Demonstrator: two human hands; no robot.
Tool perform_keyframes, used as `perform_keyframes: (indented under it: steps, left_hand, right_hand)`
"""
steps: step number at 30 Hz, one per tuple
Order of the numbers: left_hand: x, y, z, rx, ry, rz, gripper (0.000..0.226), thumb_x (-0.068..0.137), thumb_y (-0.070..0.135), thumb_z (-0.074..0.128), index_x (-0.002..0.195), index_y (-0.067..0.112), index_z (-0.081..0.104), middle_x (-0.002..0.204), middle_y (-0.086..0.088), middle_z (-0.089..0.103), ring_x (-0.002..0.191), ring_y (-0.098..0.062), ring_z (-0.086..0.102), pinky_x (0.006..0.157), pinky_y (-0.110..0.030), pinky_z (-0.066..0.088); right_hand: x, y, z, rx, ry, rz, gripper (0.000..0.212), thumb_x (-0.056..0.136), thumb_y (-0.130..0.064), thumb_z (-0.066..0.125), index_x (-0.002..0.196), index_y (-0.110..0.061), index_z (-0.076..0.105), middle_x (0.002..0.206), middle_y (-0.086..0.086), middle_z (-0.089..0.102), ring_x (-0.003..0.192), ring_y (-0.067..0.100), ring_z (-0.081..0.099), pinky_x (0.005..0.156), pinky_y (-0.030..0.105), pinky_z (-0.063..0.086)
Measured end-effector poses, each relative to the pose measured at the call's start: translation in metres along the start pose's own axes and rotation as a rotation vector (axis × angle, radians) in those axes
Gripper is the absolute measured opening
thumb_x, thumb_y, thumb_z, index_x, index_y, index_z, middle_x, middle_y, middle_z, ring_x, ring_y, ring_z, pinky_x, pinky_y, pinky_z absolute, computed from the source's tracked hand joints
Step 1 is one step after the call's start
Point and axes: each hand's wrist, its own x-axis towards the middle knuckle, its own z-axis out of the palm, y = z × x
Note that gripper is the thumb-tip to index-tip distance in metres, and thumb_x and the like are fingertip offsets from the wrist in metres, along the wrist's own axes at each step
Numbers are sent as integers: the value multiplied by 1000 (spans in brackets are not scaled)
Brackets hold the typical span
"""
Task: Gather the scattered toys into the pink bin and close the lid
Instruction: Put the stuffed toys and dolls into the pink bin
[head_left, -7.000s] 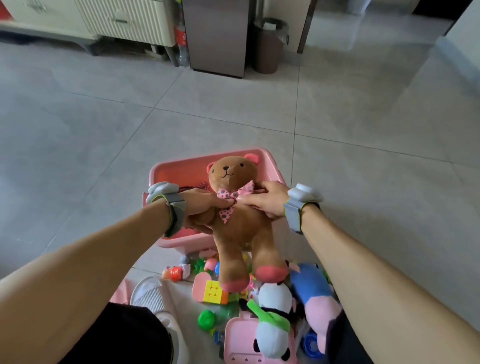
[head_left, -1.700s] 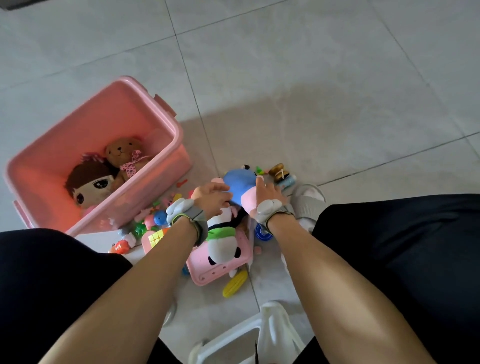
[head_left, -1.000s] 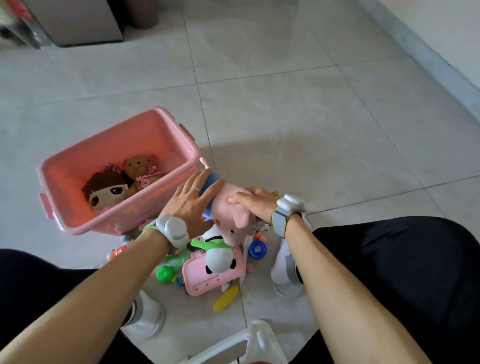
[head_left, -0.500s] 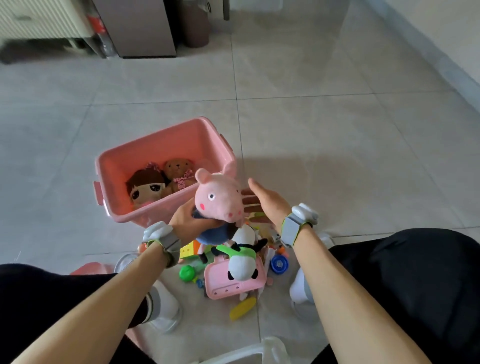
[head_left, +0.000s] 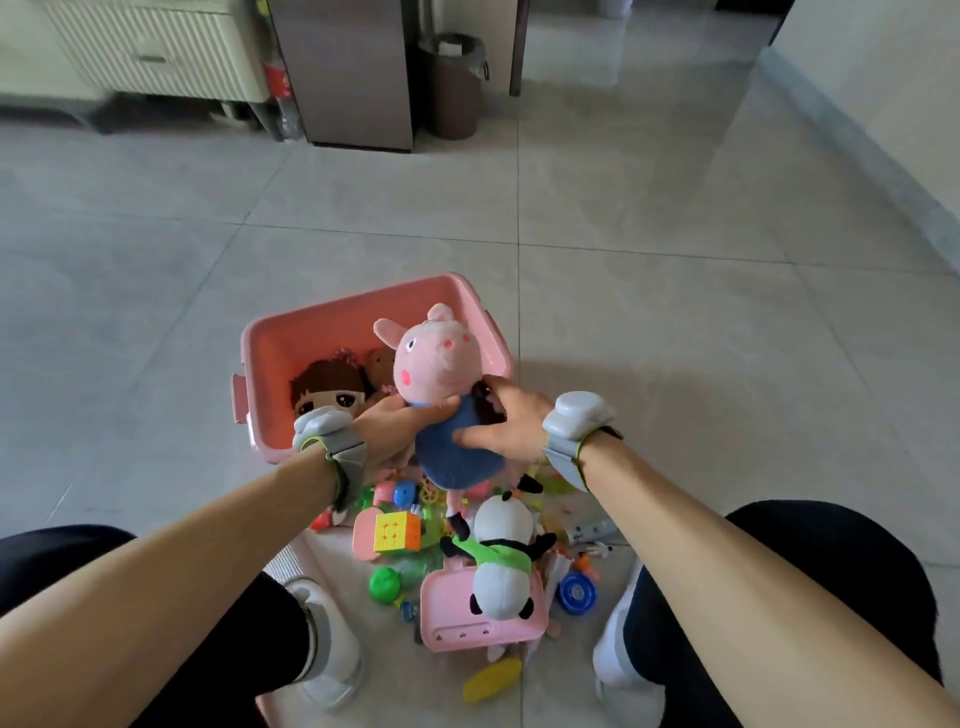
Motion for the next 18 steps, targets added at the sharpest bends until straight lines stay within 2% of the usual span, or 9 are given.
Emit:
perform_keyframes:
  steps: [3, 5, 10, 12, 13, 14, 15, 16, 18]
  left_hand:
    - [10, 14, -4, -13, 32, 23, 41, 93, 25, 61, 127, 2, 57, 119, -18, 66, 107, -34, 65, 94, -45, 52]
    - [19, 24, -10, -8, 63, 22, 42, 91, 28, 64, 125, 3, 60, 117, -16, 68, 108, -33, 65, 96, -47, 52]
    - [48, 39, -29, -5, 95, 15, 47, 79, 40, 75, 114, 9, 67, 110, -11, 72, 110, -32, 65, 101, -49, 49]
    - [66, 46, -35, 11, 65, -12, 52, 77, 46, 76, 114, 10, 68, 112, -12, 71, 108, -35, 65, 96, -49, 52]
    - [66, 48, -33, 12, 47, -29, 47, 82, 44, 72, 114, 10, 67, 112, -12, 71, 104, -34, 67, 85, -43, 58]
    - [76, 50, -34, 6, 42, -51, 41, 87, 40, 67, 114, 9, 67, 111, -13, 72, 98, -31, 69, 70, -36, 59]
    - [85, 50, -36, 0, 53, -74, 37, 90, 37, 64, 113, 8, 66, 109, -13, 72, 94, -30, 69, 62, -32, 58]
    - [95, 51, -39, -11, 71, -85, 36, 91, 35, 64, 113, 7, 66, 108, -14, 72, 93, -32, 69, 64, -33, 58]
    - [112, 53, -42, -11, 116, -82, 33, 91, 33, 65, 112, 7, 67, 110, -16, 71, 99, -34, 68, 80, -41, 58]
  right_hand:
    - [18, -9, -15, -63, -17, -17, 66, 75, -40, 75, 131, -26, 44, 108, -8, 57, 96, 15, 56, 69, 22, 44]
    - [32, -14, -24, -49, -26, -24, 70, 72, -42, 77, 131, -27, 44, 109, -7, 60, 101, 17, 60, 77, 27, 51]
    - [63, -16, -35, -31, -3, -13, 73, 70, -42, 79, 133, -28, 43, 113, -7, 58, 103, 16, 58, 79, 24, 45]
    - [81, -14, -34, -16, 12, 8, 87, 65, -47, 80, 138, -30, 36, 119, -7, 56, 107, 18, 57, 82, 28, 48]
    - [82, -13, -31, -28, 17, 11, 95, 63, -50, 80, 141, -31, 30, 122, -6, 55, 107, 18, 56, 82, 29, 48]
    - [93, -12, -29, -42, 23, 21, 99, 63, -51, 80, 143, -31, 25, 123, -6, 54, 107, 19, 55, 81, 29, 47]
    - [104, -10, -27, -54, 39, 30, 100, 64, -51, 79, 144, -31, 23, 124, -4, 53, 107, 21, 55, 81, 29, 45]
    - [114, -9, -25, -62, 61, 38, 98, 66, -50, 78, 144, -30, 23, 125, -3, 52, 108, 22, 55, 81, 29, 44]
    - [133, -6, -25, -80, 97, 40, 90, 69, -45, 77, 142, -27, 27, 129, 1, 51, 110, 25, 55, 80, 27, 41]
